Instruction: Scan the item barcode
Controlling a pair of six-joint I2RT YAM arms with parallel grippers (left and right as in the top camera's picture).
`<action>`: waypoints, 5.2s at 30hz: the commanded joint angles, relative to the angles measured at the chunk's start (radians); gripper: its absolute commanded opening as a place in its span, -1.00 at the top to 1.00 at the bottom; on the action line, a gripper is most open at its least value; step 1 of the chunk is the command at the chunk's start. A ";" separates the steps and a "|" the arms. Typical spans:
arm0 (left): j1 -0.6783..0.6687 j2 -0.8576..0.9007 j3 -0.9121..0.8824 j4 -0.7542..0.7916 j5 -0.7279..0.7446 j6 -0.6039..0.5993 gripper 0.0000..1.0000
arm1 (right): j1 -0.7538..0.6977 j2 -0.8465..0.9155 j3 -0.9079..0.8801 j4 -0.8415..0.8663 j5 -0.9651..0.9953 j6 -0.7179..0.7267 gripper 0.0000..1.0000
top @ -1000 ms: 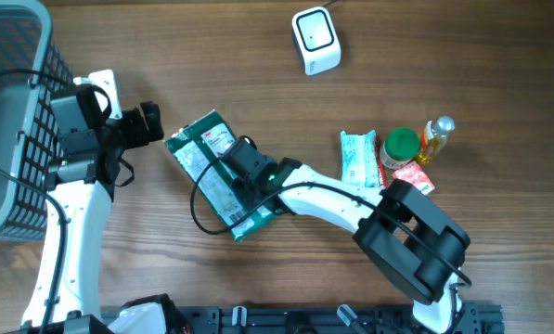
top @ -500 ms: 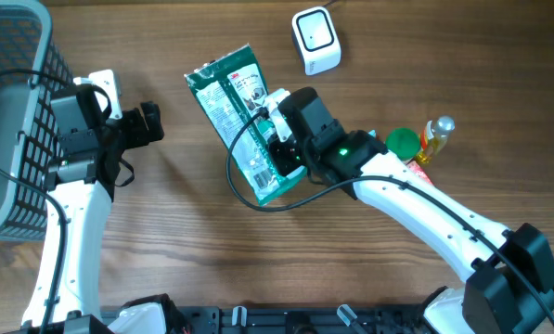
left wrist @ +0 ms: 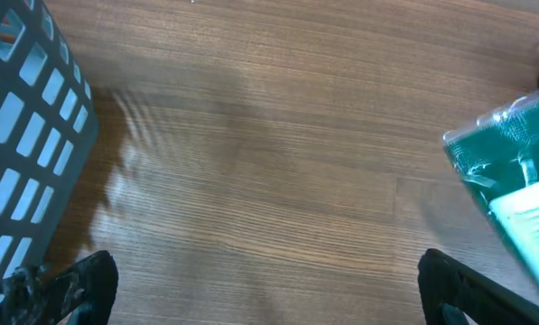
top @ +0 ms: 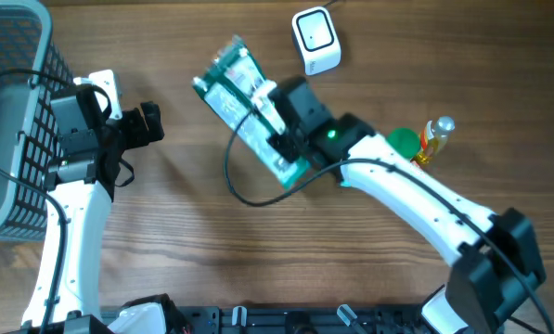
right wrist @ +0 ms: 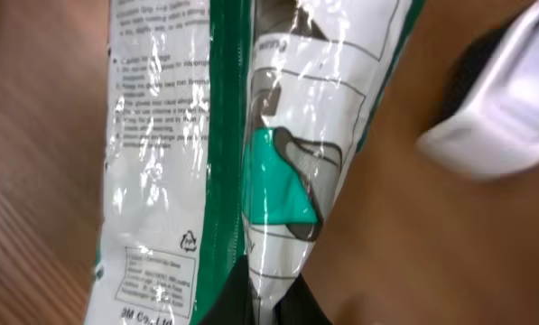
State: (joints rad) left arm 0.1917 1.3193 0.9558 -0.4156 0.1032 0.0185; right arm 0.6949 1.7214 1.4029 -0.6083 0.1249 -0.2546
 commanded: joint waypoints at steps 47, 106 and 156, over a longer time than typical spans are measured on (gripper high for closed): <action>0.005 0.003 0.008 0.002 0.004 0.008 -1.00 | -0.239 0.729 0.218 1.422 0.269 -1.081 0.92; 0.005 0.003 0.008 0.002 0.004 0.008 -1.00 | -0.120 0.137 0.049 -0.203 -0.218 0.414 -0.99; 0.005 0.003 0.008 0.002 0.004 0.008 -1.00 | -0.401 -1.026 0.048 -0.651 0.010 0.412 -0.99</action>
State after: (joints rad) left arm 0.1917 1.3209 0.9558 -0.4156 0.1032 0.0185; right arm 0.3023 0.7536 1.4460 -1.1786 0.0525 0.1471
